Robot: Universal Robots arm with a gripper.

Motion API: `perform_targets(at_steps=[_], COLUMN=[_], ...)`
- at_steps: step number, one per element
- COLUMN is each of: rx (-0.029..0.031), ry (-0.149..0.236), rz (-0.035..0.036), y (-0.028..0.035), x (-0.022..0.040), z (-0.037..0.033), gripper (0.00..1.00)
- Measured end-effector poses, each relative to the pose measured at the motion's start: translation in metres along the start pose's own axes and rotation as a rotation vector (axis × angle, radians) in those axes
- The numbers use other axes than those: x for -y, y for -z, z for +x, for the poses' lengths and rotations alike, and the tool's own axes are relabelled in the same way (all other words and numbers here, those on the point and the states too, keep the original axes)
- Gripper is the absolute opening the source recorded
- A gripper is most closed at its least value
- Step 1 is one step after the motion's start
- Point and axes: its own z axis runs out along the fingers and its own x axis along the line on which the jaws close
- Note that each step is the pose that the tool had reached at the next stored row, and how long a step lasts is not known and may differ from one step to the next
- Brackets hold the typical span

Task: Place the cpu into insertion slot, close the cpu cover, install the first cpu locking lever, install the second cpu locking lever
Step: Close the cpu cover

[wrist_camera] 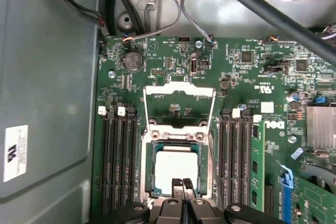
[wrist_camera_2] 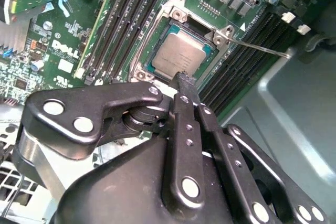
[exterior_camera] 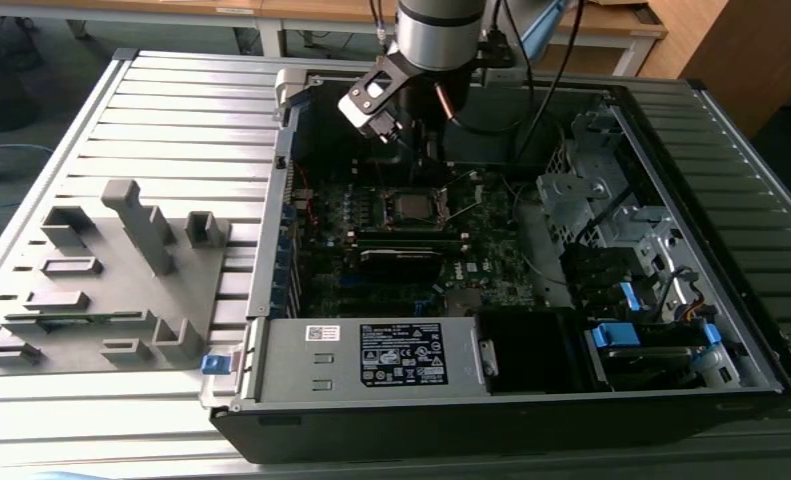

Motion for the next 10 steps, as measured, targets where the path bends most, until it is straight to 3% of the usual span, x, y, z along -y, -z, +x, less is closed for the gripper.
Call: perform_targets(at_steps=[7, 10], rx=[0.0002, -0.0001], ry=[0.0, 0.0], rz=[0.0001, 0.0], y=[0.0131, 0.0148], x=[-0.0007, -0.0008], z=[0.0005, 0.0006], gripper=[0.11, 0.11])
